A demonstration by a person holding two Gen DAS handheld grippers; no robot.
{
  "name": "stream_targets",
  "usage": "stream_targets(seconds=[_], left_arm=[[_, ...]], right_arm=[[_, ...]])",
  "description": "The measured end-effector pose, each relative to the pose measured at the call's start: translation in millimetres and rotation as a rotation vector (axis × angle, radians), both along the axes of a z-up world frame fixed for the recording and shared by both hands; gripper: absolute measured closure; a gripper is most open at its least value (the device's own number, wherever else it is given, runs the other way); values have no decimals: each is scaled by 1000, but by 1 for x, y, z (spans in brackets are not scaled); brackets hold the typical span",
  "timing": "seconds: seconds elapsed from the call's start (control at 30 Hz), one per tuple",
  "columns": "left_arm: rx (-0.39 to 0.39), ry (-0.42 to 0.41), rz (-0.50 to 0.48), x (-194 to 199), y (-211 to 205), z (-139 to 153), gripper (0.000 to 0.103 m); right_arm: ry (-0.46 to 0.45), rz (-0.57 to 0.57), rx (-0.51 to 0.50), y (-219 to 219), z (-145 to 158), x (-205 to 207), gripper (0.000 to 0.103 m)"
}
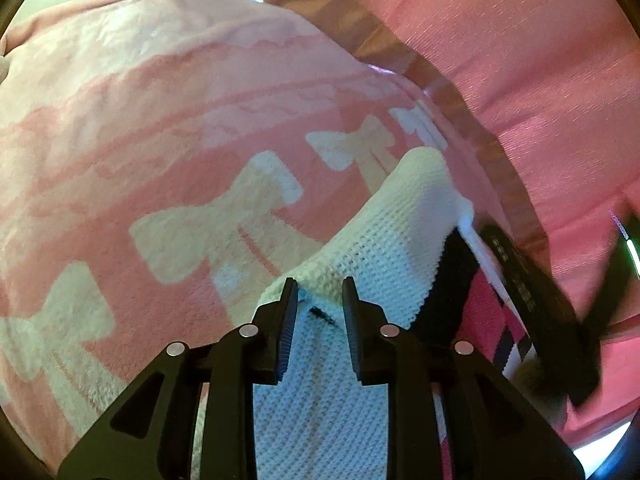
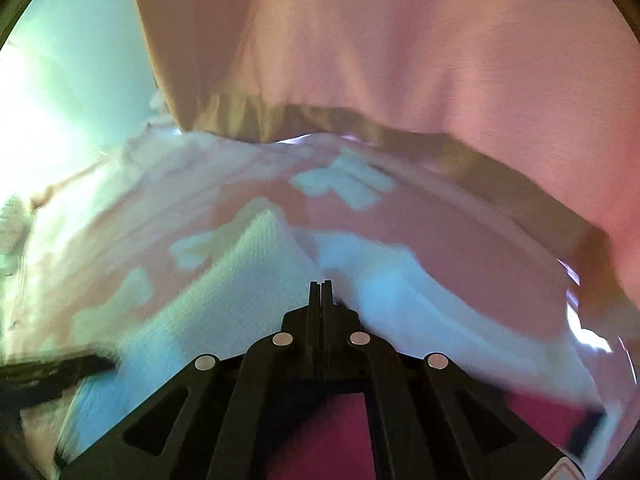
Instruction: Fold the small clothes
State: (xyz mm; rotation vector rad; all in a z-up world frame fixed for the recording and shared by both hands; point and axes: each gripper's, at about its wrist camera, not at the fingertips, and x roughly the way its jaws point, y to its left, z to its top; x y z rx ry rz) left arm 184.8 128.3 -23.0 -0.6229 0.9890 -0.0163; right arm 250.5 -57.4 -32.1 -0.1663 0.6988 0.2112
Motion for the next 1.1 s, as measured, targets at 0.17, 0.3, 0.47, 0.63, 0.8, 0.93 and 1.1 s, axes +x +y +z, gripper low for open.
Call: stream_targets(seconds=[0.17, 0.3, 0.47, 0.63, 0.8, 0.93, 1.1], left_arm=[[117, -30, -36, -5, -23, 9, 69], [203, -17, -80, -5, -54, 0, 68], [324, -14, -77, -3, -82, -11, 68], [408, -30, -62, 0, -98, -10, 66], [431, -30, -58, 3, -101, -12, 63], [431, -47, -62, 5, -102, -13, 61], [434, -46, -60, 5, -103, -14, 60]], right_arm=[[76, -205, -57, -124, -6, -115, 77], [120, -409, -76, -202, -25, -165, 72], [122, -470, -68, -220, -28, -161, 69], [149, -476, -80, -210, -39, -148, 69], [154, -472, -92, -211, -43, -148, 69], [154, -472, -86, -212, -47, -146, 69], [145, -468, -97, -210, -48, -145, 73]])
